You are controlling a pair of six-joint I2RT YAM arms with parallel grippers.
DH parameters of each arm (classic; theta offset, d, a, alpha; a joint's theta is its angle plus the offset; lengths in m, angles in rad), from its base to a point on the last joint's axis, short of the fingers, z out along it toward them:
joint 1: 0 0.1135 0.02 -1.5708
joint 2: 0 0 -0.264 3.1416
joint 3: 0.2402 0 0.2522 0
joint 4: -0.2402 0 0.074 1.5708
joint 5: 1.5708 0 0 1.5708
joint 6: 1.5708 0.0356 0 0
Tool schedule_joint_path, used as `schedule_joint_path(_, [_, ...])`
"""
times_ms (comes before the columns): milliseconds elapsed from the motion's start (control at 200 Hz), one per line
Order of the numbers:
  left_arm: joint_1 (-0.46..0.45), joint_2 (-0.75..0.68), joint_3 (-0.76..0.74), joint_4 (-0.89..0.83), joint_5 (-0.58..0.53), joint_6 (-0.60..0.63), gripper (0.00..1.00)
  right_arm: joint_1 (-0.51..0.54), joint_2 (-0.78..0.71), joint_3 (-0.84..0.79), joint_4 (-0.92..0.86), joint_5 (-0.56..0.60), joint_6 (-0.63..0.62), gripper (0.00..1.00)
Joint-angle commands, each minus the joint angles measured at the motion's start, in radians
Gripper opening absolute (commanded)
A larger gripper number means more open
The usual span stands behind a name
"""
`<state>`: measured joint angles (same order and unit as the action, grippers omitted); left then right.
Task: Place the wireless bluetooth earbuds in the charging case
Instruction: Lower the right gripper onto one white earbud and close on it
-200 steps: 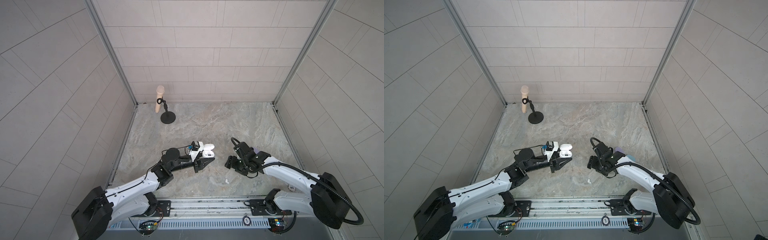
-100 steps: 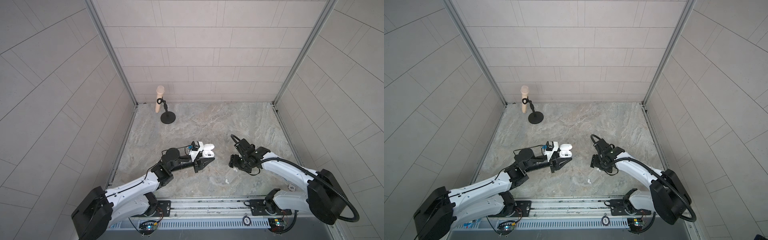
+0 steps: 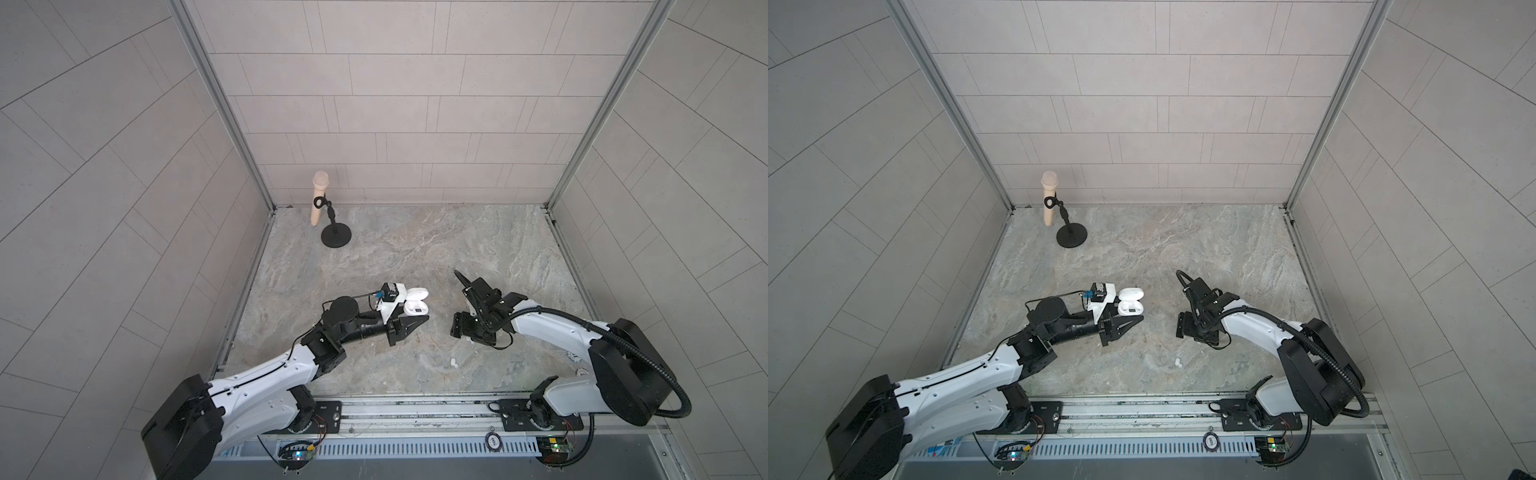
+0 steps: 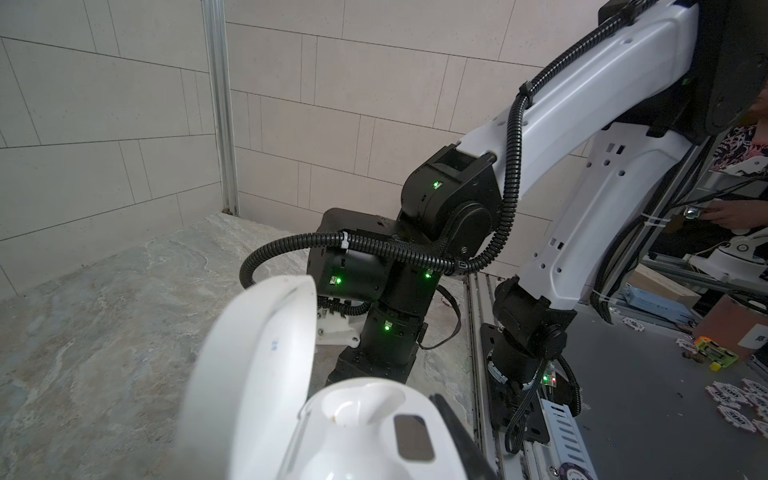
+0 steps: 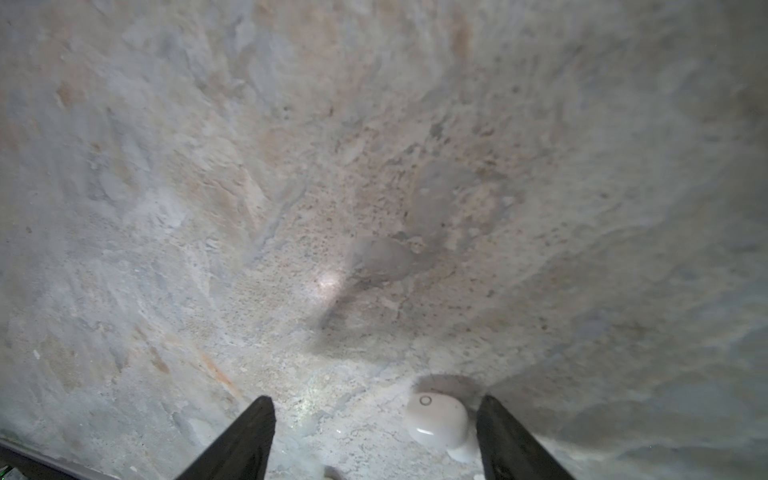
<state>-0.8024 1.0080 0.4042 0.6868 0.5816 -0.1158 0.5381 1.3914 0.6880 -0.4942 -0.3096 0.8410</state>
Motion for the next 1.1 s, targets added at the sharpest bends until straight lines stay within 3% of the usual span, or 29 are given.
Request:
schedule_joint_path(0, [0.008, -0.013, -0.007, 0.018, 0.003, 0.007, 0.07, 0.004, 0.009, 0.018, 0.021, -0.045, 0.001, 0.79])
schedule_joint_path(375, [0.007, -0.015, -0.005, 0.019, 0.003, 0.007, 0.07, 0.079, 0.025, 0.111, 0.005, -0.098, 0.026, 0.79])
schedule_joint_path(756, [0.006, -0.024, -0.006, 0.012, 0.003, 0.006, 0.07, 0.068, 0.046, 0.154, -0.187, 0.079, -0.124, 0.78])
schedule_joint_path(1096, [0.008, -0.031, -0.002, -0.001, 0.003, 0.007, 0.06, 0.063, 0.130, 0.131, -0.080, -0.024, -0.128, 0.74])
